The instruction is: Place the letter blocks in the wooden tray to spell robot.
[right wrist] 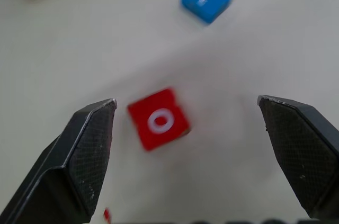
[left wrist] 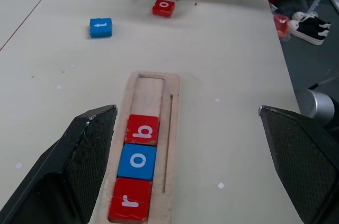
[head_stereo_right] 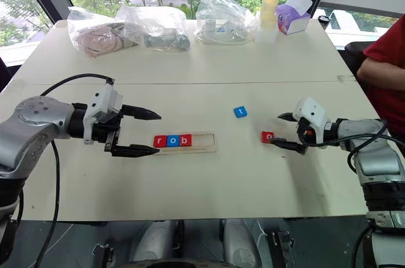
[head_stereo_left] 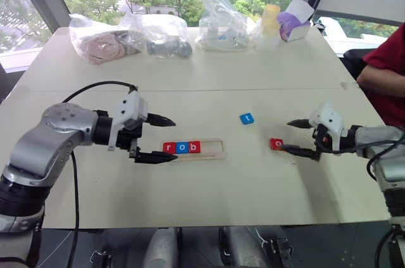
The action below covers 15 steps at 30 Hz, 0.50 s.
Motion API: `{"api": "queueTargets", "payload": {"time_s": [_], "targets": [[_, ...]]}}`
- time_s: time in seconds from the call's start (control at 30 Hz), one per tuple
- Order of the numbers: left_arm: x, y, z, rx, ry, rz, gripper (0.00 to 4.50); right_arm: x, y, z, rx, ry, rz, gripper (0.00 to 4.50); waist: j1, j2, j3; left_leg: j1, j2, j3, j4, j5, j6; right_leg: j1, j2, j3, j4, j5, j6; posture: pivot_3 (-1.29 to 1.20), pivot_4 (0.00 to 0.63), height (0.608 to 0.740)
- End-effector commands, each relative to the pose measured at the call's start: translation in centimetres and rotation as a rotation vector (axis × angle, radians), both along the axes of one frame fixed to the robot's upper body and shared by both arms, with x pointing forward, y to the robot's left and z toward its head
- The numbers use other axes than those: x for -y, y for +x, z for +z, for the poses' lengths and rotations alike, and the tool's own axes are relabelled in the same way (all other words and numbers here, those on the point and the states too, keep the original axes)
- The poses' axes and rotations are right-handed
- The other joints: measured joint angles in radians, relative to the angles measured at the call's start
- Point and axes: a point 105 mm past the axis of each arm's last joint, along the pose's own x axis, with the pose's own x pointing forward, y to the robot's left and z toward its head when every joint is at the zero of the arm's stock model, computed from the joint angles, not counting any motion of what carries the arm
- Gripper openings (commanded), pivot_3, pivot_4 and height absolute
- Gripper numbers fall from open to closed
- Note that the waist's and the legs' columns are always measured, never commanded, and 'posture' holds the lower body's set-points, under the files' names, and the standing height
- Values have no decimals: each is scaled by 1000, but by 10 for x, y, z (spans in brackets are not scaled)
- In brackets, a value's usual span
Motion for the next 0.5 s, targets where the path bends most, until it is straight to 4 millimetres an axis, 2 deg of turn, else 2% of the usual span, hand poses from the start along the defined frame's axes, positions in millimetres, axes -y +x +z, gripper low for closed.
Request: {"api": "queueTargets", "payload": {"time_s": [0.03,0.27,0.37,0.5], "targets": [[-3,-5,8,38,5,20,4500,1,3,1,36,-59,69,4430,1,0,0,0,0,0,0,0,0,0,0,0,0,0,0,0,150,740],[-8,-3,1,58,21,78,4500,-2,14,-12,55,-99,100,4430,3,0,0,0,0,0,1,0,0,0,0,0,1,0,0,0,150,740],[-10,-2,0,61,28,92,4500,-7,11,-16,33,-76,129,3624,2,0,0,1,0,0,1,0,0,1,0,0,1,0,0,0,150,740],[-20,3,0,66,44,132,4500,-7,8,-21,23,-98,152,1486,1,0,0,2,0,0,1,0,0,2,0,0,1,0,0,0,150,740]]}}
